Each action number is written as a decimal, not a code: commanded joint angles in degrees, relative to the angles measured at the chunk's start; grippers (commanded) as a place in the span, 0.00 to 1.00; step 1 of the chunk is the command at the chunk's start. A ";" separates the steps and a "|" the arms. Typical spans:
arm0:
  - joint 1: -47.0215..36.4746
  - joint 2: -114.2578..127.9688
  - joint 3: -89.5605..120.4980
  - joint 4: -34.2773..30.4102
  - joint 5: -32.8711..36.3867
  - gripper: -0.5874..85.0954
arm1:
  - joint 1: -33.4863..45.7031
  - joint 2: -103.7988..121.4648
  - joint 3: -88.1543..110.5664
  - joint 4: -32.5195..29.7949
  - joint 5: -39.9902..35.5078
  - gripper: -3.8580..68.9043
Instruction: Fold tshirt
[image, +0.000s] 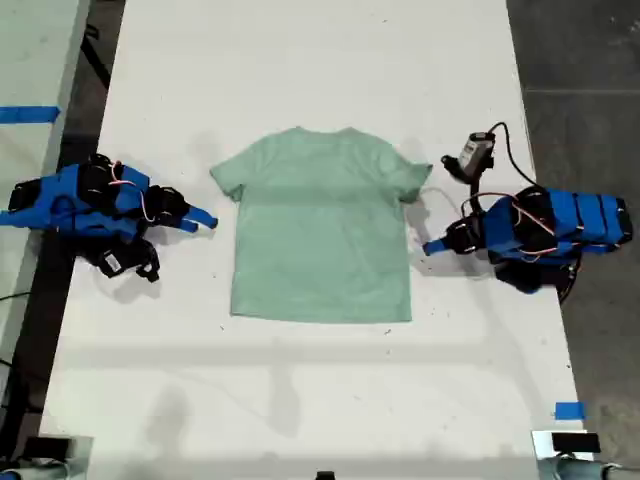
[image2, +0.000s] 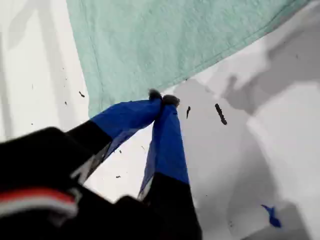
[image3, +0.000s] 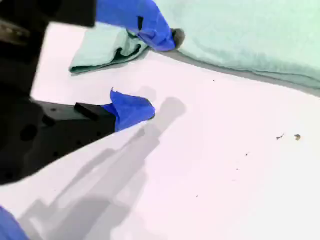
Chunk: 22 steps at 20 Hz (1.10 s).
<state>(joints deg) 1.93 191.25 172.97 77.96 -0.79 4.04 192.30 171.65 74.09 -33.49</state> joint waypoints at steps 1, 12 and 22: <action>-1.67 -0.44 -0.44 -0.97 -9.23 0.01 | -2.81 0.53 -0.53 -4.22 47.90 0.03; -2.29 -0.53 -3.43 0.09 -10.37 0.01 | -2.72 0.35 -6.06 -0.62 47.37 0.03; -9.05 -50.36 -38.06 -6.33 2.20 0.01 | 8.79 -29.79 -35.07 7.56 30.41 0.04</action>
<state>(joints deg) -4.83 151.52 147.30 71.89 -3.16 9.23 167.61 144.05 80.51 1.93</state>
